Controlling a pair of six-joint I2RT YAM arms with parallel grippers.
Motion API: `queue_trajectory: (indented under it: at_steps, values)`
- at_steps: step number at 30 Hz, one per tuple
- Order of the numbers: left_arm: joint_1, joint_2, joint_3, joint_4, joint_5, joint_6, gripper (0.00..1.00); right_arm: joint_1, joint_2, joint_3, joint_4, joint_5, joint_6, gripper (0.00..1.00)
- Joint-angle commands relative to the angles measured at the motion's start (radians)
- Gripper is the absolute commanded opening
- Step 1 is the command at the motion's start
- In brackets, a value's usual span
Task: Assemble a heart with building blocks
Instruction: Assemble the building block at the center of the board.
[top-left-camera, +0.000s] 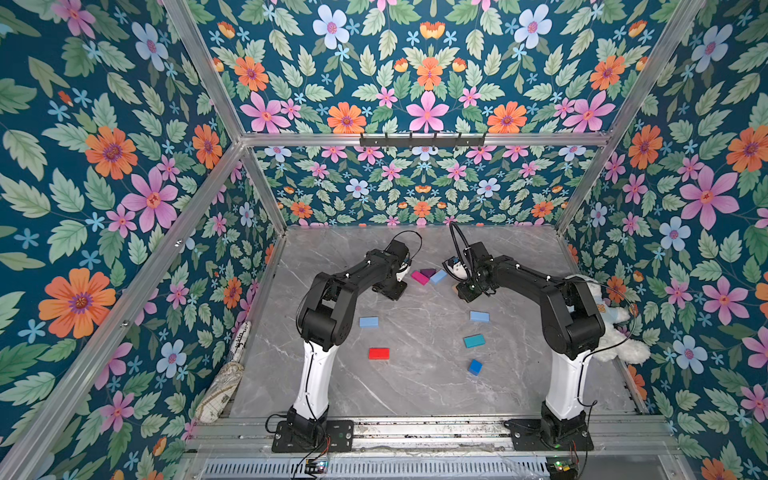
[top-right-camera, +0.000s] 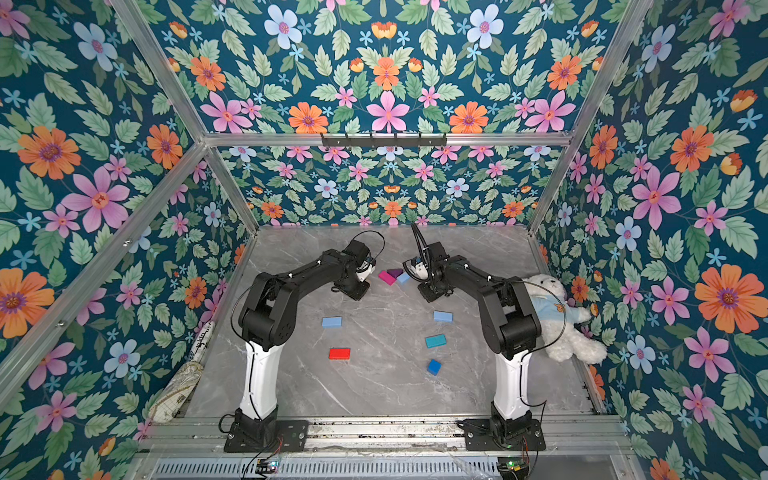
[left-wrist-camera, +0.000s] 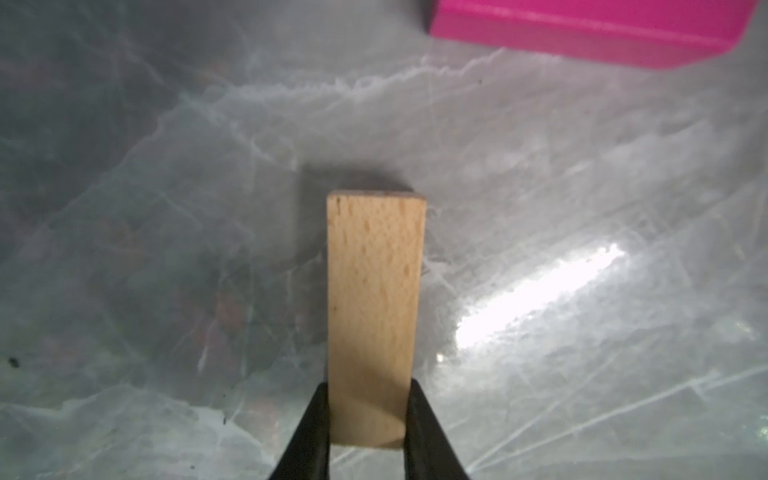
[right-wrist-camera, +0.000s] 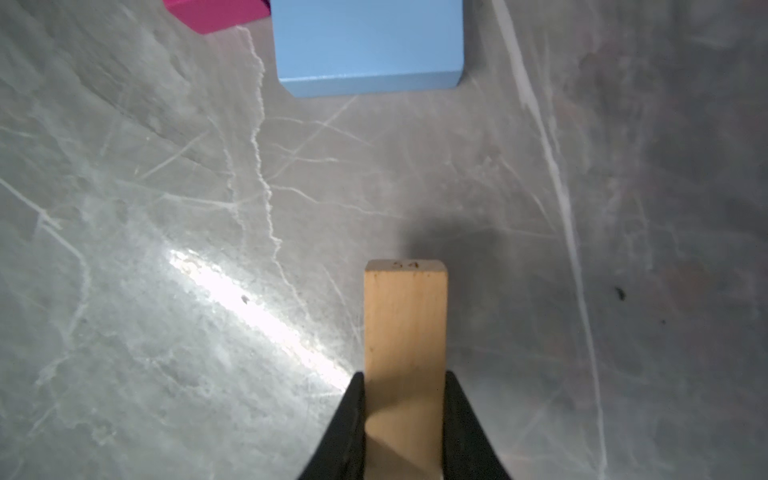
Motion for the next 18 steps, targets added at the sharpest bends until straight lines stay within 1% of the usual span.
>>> queue_trajectory:
  at_steps: [1, 12, 18]
  values:
    - [-0.010, 0.034, 0.009, -0.052, -0.016, 0.025, 0.25, 0.004, 0.024, 0.024, -0.025, 0.019, -0.027, 0.15]
    - [-0.023, 0.053, 0.025, -0.051, -0.030, 0.043, 0.25, 0.005, 0.061, 0.062, -0.027, 0.038, -0.018, 0.15]
    - [-0.030, 0.064, 0.049, -0.050, -0.017, 0.053, 0.25, 0.005, 0.061, 0.063, -0.021, 0.041, -0.012, 0.15]
